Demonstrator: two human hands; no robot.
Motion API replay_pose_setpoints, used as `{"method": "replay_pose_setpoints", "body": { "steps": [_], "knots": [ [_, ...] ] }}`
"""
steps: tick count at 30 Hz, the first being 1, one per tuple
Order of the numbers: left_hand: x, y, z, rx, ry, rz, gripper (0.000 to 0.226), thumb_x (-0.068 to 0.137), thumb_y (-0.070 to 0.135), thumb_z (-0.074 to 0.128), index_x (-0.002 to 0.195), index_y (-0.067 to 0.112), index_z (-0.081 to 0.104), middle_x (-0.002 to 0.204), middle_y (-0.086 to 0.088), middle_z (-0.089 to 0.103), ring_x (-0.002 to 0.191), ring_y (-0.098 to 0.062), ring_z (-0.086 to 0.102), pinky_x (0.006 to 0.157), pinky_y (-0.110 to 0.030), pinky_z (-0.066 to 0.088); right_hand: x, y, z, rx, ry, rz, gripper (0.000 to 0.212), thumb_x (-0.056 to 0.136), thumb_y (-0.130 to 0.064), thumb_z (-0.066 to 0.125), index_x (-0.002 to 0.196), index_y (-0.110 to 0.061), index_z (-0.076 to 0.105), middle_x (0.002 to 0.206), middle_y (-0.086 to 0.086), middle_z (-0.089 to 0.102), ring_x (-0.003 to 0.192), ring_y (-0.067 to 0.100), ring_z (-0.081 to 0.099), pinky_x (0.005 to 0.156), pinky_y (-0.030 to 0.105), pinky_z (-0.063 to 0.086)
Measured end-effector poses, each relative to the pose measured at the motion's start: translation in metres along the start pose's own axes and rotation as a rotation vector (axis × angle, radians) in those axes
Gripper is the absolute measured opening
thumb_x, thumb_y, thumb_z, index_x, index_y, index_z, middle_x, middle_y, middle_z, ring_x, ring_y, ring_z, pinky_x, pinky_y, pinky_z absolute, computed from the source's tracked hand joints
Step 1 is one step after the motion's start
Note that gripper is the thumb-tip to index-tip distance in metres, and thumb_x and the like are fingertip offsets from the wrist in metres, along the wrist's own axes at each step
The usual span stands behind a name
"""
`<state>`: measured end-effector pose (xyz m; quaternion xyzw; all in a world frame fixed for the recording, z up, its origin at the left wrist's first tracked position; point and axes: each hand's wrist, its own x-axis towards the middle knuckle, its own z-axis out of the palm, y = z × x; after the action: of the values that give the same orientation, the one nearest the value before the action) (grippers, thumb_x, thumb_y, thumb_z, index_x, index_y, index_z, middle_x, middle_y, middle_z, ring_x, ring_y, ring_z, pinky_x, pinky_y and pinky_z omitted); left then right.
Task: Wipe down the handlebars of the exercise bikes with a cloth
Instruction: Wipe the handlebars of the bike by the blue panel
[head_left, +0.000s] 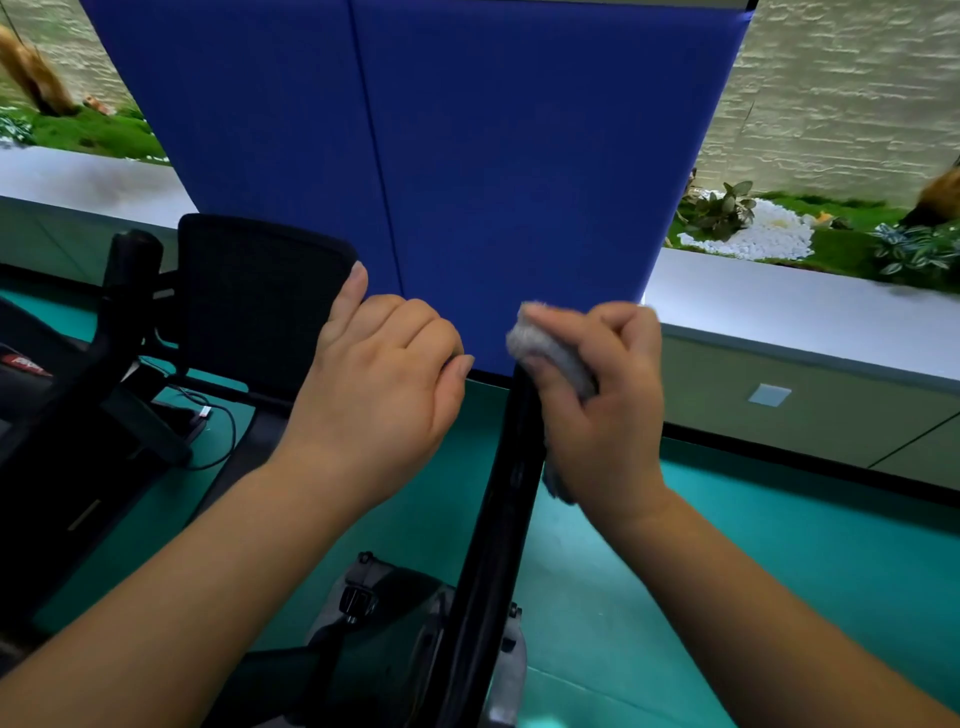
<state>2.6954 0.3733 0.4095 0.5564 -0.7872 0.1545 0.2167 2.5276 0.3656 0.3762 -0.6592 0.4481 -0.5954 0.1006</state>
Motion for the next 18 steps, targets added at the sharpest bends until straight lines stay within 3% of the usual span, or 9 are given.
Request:
{"method": "replay_pose_setpoints", "body": {
  "steps": [5, 9, 14, 16, 18],
  "knots": [
    [0.002, 0.001, 0.002, 0.059, -0.003, 0.026, 0.033, 0.094, 0.031, 0.035, 0.082, 0.015, 0.061, 0.081, 0.001, 0.057, 0.084, -0.024, 0.053, 0.117, -0.037, 0.009, -0.006, 0.0, 0.003, 0.11, 0.059, 0.219, 0.043, 0.09, -0.015, 0.061, 0.132, -0.019, 0.055, 0.101, 0.007, 0.044, 0.091, 0.01, 0.051, 0.087, 0.008, 0.038],
    [0.003, 0.001, 0.002, 0.055, 0.014, 0.036, 0.032, 0.093, 0.03, 0.036, 0.082, 0.015, 0.061, 0.08, 0.0, 0.057, 0.083, -0.024, 0.053, 0.116, -0.036, 0.011, -0.05, -0.004, 0.005, 0.153, 0.066, 0.314, 0.048, 0.09, -0.026, 0.054, 0.136, -0.025, 0.046, 0.101, 0.007, 0.046, 0.09, 0.002, 0.05, 0.085, 0.005, 0.036],
    [0.003, 0.001, 0.004, 0.054, 0.022, 0.029, 0.033, 0.094, 0.03, 0.035, 0.082, 0.015, 0.062, 0.08, 0.0, 0.057, 0.084, -0.024, 0.052, 0.117, -0.035, 0.007, -0.021, -0.005, 0.01, 0.198, 0.133, 0.384, 0.039, 0.095, -0.019, 0.055, 0.134, -0.022, 0.052, 0.104, 0.011, 0.05, 0.091, -0.005, 0.051, 0.086, 0.003, 0.034],
    [0.004, 0.001, 0.005, 0.052, 0.025, 0.024, 0.032, 0.094, 0.03, 0.035, 0.082, 0.015, 0.061, 0.08, 0.001, 0.057, 0.085, -0.024, 0.051, 0.117, -0.034, 0.005, -0.014, -0.006, 0.01, 0.275, 0.15, 0.473, 0.035, 0.096, -0.022, 0.052, 0.131, -0.027, 0.056, 0.11, 0.004, 0.052, 0.095, -0.01, 0.052, 0.087, 0.004, 0.034],
    [0.004, 0.002, 0.006, 0.051, 0.027, 0.02, 0.032, 0.094, 0.029, 0.036, 0.081, 0.014, 0.061, 0.081, 0.001, 0.057, 0.086, -0.024, 0.051, 0.117, -0.035, 0.005, -0.018, -0.007, 0.01, 0.356, 0.155, 0.57, 0.033, 0.098, -0.025, 0.049, 0.129, -0.032, 0.057, 0.118, -0.005, 0.056, 0.106, -0.009, 0.053, 0.096, 0.013, 0.038]
  ]
}}
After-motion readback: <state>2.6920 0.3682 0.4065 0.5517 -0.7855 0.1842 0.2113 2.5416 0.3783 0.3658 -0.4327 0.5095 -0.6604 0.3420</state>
